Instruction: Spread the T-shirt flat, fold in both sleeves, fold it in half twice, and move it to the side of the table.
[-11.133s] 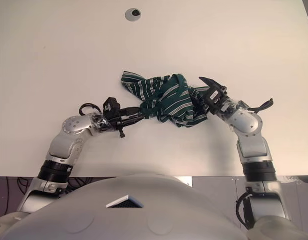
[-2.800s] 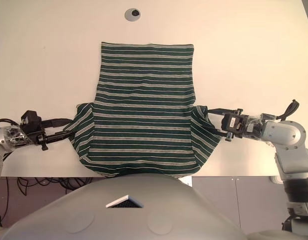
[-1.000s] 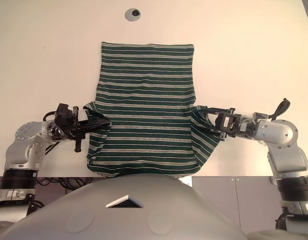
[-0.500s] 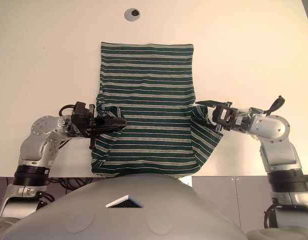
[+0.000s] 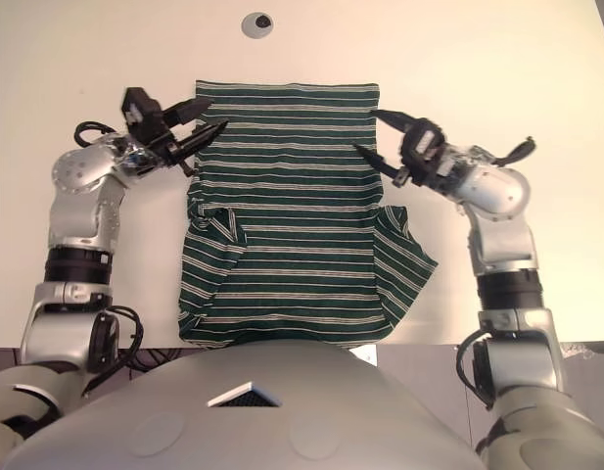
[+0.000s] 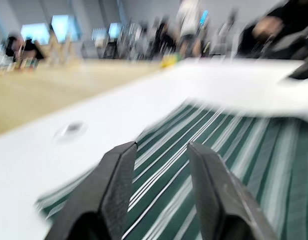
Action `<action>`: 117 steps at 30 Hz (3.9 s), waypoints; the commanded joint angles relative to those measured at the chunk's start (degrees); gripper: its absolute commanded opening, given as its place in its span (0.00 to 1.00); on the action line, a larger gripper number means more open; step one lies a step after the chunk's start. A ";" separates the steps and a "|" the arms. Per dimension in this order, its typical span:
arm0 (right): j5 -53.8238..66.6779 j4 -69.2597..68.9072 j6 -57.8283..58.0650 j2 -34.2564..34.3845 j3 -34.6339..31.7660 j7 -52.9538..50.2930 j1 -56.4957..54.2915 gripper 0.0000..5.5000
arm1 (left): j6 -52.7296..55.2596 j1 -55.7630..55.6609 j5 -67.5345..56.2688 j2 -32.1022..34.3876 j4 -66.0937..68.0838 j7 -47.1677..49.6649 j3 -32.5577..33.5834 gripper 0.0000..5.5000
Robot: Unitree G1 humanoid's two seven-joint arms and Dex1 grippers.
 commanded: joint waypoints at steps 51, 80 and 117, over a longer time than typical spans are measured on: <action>33.35 -24.39 58.23 -7.80 -22.48 -3.56 33.96 0.45 | -17.03 15.15 -5.76 -14.04 -15.70 15.52 5.76 0.33; 40.42 -41.11 62.69 -7.37 -26.76 -4.33 33.01 0.01 | -19.00 12.54 -4.75 -15.73 -10.75 15.28 3.94 0.34; 5.84 -24.92 10.60 -15.29 -18.94 11.70 38.50 0.36 | -18.44 34.83 0.76 28.42 -31.77 -16.95 5.17 0.34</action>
